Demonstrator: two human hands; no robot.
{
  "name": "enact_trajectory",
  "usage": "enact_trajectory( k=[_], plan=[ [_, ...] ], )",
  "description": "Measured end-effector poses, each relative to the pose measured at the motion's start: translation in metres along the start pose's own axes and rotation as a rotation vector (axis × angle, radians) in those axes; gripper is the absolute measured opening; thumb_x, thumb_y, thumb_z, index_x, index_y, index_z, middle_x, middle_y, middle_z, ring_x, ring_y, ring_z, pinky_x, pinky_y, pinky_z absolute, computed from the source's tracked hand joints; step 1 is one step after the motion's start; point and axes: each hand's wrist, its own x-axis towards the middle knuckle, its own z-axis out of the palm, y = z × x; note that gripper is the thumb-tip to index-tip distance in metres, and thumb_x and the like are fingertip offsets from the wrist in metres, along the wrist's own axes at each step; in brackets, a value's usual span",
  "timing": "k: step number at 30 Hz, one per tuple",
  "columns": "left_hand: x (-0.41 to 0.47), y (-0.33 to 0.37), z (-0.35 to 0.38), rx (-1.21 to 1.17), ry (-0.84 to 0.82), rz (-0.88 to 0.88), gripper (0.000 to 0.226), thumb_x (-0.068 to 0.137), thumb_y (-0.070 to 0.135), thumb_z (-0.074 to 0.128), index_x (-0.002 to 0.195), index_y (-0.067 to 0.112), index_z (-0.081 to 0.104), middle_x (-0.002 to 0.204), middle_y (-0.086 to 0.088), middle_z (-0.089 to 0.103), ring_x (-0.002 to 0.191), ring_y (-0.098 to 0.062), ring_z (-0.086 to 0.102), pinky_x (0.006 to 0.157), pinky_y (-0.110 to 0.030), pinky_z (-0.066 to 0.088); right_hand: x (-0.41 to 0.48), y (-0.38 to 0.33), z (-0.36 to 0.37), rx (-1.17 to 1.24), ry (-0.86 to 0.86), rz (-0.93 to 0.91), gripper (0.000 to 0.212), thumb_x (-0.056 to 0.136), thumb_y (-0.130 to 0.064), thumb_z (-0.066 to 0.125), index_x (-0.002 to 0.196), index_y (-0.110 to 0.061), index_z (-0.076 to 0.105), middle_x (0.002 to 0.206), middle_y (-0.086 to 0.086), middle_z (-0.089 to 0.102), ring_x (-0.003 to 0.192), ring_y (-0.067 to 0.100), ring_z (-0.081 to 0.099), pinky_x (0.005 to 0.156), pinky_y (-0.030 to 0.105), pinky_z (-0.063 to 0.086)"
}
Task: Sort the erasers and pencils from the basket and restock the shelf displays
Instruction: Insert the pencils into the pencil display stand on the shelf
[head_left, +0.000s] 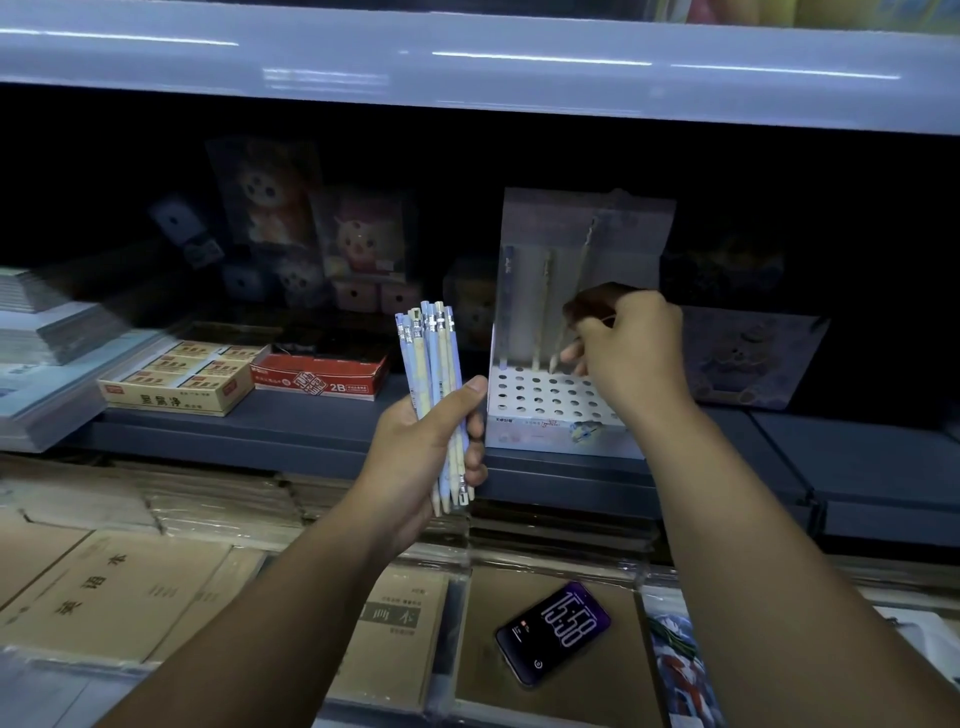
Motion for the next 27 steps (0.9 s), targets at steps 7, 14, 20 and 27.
enact_trajectory(
  k=[7, 14, 20, 27],
  plan=[
    [-0.001, 0.000, 0.001, -0.015, -0.028, -0.011, 0.024, 0.094, 0.026, 0.071, 0.084, 0.014, 0.053, 0.066, -0.004, 0.047, 0.049, -0.015, 0.038, 0.044, -0.025, 0.036, 0.008, 0.011, 0.009, -0.124, -0.033, 0.026, 0.022, 0.093, 0.001, 0.051, 0.088, -0.006, 0.071, 0.061, 0.010, 0.070, 0.046, 0.009, 0.062, 0.051, 0.025, 0.053],
    [-0.002, 0.004, 0.002, -0.005, -0.069, -0.027, 0.026, 0.094, 0.029, 0.071, 0.086, 0.016, 0.051, 0.066, -0.001, 0.042, 0.049, -0.013, 0.035, 0.044, -0.025, 0.033, 0.005, 0.023, 0.017, -0.194, -0.047, 0.009, 0.020, 0.094, -0.006, 0.055, 0.096, -0.001, 0.074, 0.076, 0.017, 0.070, 0.061, 0.021, 0.072, 0.067, 0.042, 0.062],
    [-0.006, 0.008, 0.004, 0.018, -0.083, -0.014, 0.032, 0.089, 0.032, 0.075, 0.085, 0.015, 0.049, 0.066, -0.001, 0.041, 0.049, -0.013, 0.035, 0.044, -0.025, 0.035, -0.007, 0.008, 0.010, -0.231, 0.023, -0.050, 0.018, 0.090, -0.015, 0.067, 0.078, -0.002, 0.070, 0.070, 0.007, 0.070, 0.064, 0.015, 0.066, 0.063, 0.029, 0.053],
    [-0.015, 0.010, 0.014, 0.026, -0.046, -0.026, 0.027, 0.090, 0.026, 0.076, 0.096, 0.010, 0.055, 0.064, -0.001, 0.043, 0.046, -0.013, 0.035, 0.046, -0.024, 0.031, -0.048, -0.043, 0.003, 0.411, -0.348, 0.028, 0.022, 0.090, -0.017, 0.075, 0.088, 0.004, 0.070, 0.066, 0.009, 0.061, 0.045, 0.009, 0.049, 0.042, 0.018, 0.039]
  ],
)
